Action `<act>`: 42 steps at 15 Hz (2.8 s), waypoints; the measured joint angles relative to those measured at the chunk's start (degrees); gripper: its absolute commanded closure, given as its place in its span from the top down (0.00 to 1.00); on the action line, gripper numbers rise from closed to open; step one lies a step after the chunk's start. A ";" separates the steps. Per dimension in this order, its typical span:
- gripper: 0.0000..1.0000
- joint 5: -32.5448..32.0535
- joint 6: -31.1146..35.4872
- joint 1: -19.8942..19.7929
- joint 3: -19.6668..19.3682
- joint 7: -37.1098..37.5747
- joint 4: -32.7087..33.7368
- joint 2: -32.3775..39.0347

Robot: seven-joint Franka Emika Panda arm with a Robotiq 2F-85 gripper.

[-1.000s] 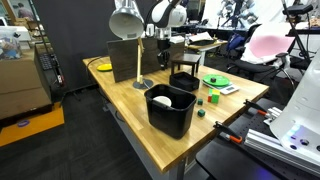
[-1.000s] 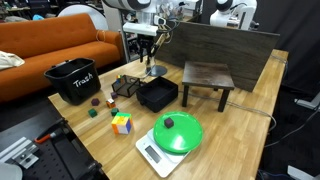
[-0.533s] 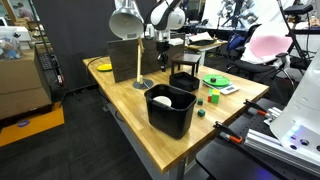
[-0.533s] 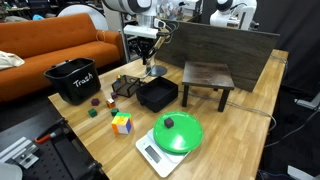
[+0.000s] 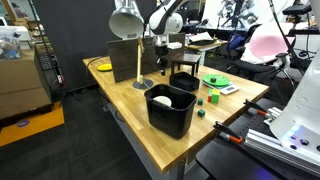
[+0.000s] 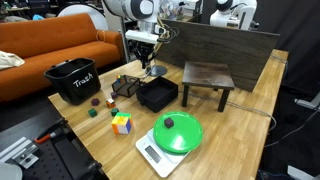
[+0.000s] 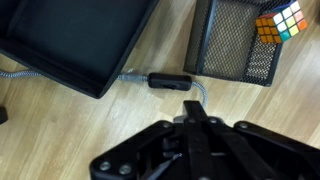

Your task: Turn on the desk lamp

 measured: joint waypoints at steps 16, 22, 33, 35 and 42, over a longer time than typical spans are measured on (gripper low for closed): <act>0.01 0.00 -3.28 -0.43 0.78 -0.11 4.80 5.59; 0.01 0.00 -3.35 -0.45 0.81 -0.11 4.80 5.59; 0.00 -1.38 -3.22 -0.45 0.78 -0.46 5.92 8.09; 0.00 -1.66 -3.20 -0.45 0.79 -1.11 7.19 9.69; 0.00 -2.71 -3.30 -0.43 0.98 -3.14 12.21 14.24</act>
